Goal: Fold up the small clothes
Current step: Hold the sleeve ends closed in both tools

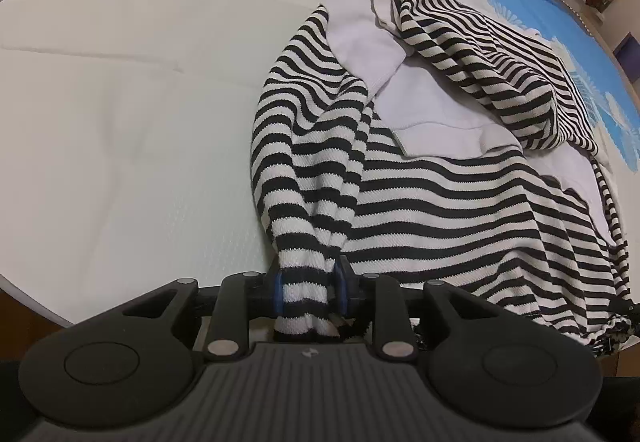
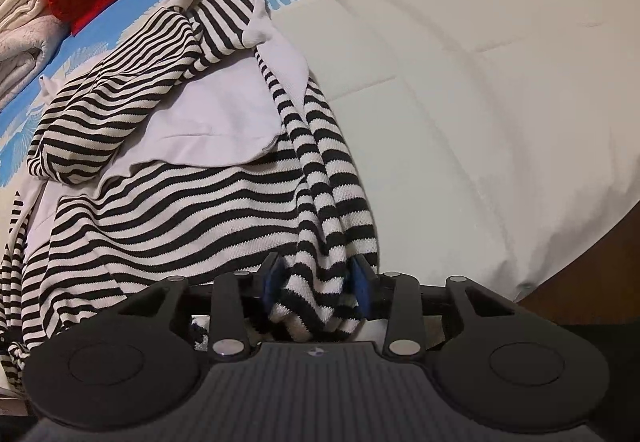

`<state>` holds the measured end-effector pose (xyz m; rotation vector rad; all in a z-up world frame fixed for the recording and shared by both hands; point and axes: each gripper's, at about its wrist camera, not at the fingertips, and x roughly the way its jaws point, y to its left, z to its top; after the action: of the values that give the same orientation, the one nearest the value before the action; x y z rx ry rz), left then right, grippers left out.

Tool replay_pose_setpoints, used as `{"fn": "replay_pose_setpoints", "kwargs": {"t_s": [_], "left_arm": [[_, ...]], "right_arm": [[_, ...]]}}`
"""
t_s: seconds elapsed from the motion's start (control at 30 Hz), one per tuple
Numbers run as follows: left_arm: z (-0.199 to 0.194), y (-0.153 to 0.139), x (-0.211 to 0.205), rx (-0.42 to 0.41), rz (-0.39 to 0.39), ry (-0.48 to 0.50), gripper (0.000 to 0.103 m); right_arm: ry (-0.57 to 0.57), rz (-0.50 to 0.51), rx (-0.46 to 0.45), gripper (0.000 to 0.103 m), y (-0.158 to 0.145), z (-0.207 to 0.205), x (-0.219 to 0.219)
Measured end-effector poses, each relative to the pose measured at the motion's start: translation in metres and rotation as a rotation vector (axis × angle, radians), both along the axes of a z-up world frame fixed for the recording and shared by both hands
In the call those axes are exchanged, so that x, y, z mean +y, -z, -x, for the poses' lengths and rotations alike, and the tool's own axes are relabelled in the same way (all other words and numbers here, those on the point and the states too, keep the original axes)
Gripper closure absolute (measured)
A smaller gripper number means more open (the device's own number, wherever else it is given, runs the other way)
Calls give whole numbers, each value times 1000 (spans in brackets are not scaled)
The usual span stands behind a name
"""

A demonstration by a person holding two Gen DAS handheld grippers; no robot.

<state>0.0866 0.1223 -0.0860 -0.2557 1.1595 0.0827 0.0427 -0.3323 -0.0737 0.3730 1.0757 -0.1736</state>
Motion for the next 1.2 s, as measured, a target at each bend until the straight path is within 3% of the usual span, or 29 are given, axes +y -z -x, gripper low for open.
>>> {"fn": "replay_pose_setpoints", "kwargs": {"t_s": [0.33, 0.67, 0.7, 0.77, 0.87, 0.93, 1.1, 1.2], "left_arm": [[-1, 1, -1, 2, -11, 1, 74], [-1, 1, -3, 1, -28, 18, 72], [-1, 2, -3, 0, -34, 23, 72], [-1, 2, -5, -3, -44, 32, 72], [0, 2, -8, -12, -54, 41, 76], [1, -1, -7, -31, -44, 41, 92], [5, -11, -7, -76, -49, 33, 92], [3, -5, -5, -45, -33, 23, 88]], "right_arm": [[14, 101, -27, 50, -4, 1, 2], [10, 90, 20, 44, 8, -3, 7], [2, 90, 18, 46, 9, -3, 10], [-30, 82, 6, 68, 9, -3, 15], [-65, 65, -15, 90, 6, -1, 20], [-57, 65, -34, 95, 3, 0, 18], [-1, 54, -110, 97, -9, 2, 9], [1, 49, -58, 95, 0, -1, 8]]}}
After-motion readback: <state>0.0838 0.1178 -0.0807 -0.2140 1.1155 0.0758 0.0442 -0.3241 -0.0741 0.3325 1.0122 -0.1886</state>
